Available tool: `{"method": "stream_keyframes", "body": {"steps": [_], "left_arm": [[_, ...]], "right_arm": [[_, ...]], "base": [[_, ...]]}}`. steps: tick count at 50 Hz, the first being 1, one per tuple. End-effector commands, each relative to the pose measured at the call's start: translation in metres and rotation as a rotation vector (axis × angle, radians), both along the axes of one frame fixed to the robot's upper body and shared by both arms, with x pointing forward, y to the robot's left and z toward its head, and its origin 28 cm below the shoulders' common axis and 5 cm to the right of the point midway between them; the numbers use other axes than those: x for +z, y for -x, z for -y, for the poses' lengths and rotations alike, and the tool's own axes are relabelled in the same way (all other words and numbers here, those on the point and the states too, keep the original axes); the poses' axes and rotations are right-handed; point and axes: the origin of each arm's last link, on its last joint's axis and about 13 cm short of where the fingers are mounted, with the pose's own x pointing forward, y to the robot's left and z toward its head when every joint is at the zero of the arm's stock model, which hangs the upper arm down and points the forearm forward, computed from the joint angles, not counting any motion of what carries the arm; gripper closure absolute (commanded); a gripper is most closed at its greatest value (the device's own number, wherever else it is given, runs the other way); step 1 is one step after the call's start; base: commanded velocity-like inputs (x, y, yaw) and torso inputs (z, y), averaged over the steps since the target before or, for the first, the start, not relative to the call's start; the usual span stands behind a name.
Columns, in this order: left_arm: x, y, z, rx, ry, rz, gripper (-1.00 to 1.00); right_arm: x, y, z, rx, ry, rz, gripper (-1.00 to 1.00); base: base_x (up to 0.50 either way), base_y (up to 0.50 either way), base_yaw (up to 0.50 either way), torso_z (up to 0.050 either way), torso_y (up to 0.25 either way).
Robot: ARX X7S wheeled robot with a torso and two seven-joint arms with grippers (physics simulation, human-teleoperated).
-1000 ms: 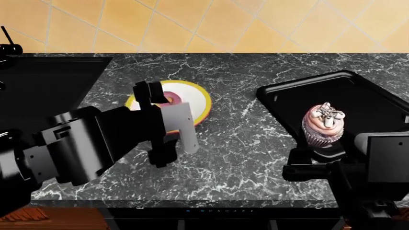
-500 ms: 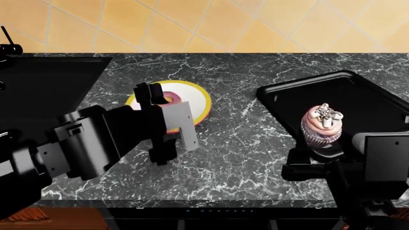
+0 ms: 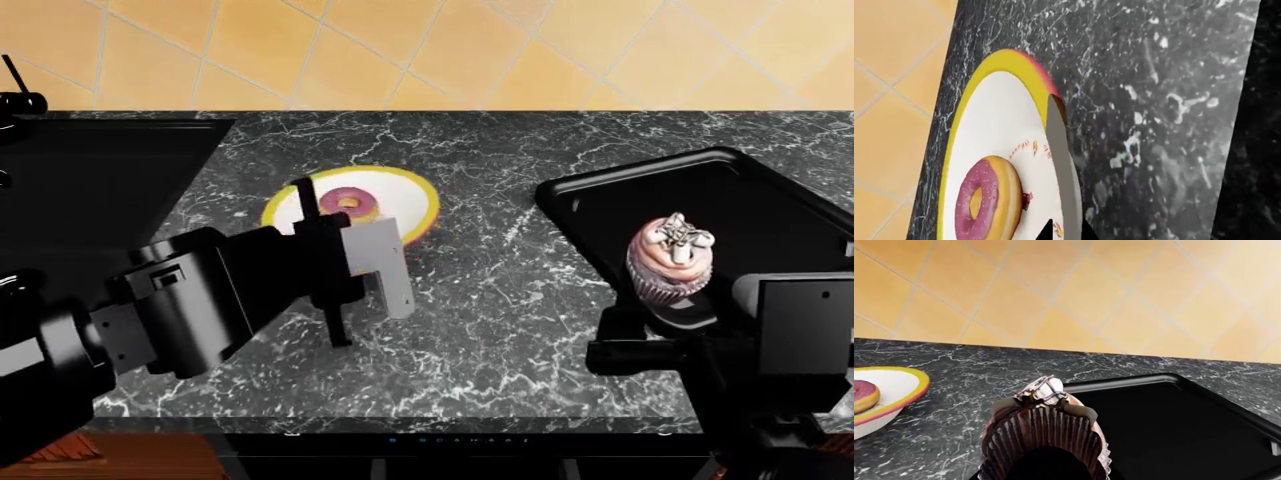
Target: Pick up the bowl with donut and place it on the tray. Pick up the cupcake and place it on the tray.
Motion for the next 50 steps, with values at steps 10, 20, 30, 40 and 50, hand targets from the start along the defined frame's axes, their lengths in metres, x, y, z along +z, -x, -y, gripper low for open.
{"method": "stream_keyframes", "body": {"steps": [10,20,30,40,50], "left_arm": [[0.001,0.003,0.002,-0.081,0.011,0.042,1.00],[0.007,0.006,-0.003,-0.089,0.001,0.051,1.00],[0.030,0.020,-0.003,-0.088,-0.060,0.119,1.00],[0.055,0.036,-0.003,-0.101,-0.129,0.170,1.00],[0.065,0.048,-0.001,-0.119,-0.163,0.172,1.00]], "right_arm": [[0.002,0.000,0.001,-0.008,0.007,0.025,1.00],[0.003,-0.002,0.001,-0.004,0.006,0.029,1.00],[0.013,-0.002,-0.001,0.009,0.011,0.057,1.00],[0.022,0.002,0.000,0.024,0.012,0.097,1.00],[0.033,0.001,0.001,0.027,0.019,0.109,1.00]], "base": [[0.00,0.00,0.00,0.001,0.000],[0.00,0.00,0.00,0.000,0.001],[0.00,0.00,0.00,0.000,0.001],[0.00,0.00,0.00,0.001,0.001],[0.00,0.00,0.00,0.000,0.000]]}}
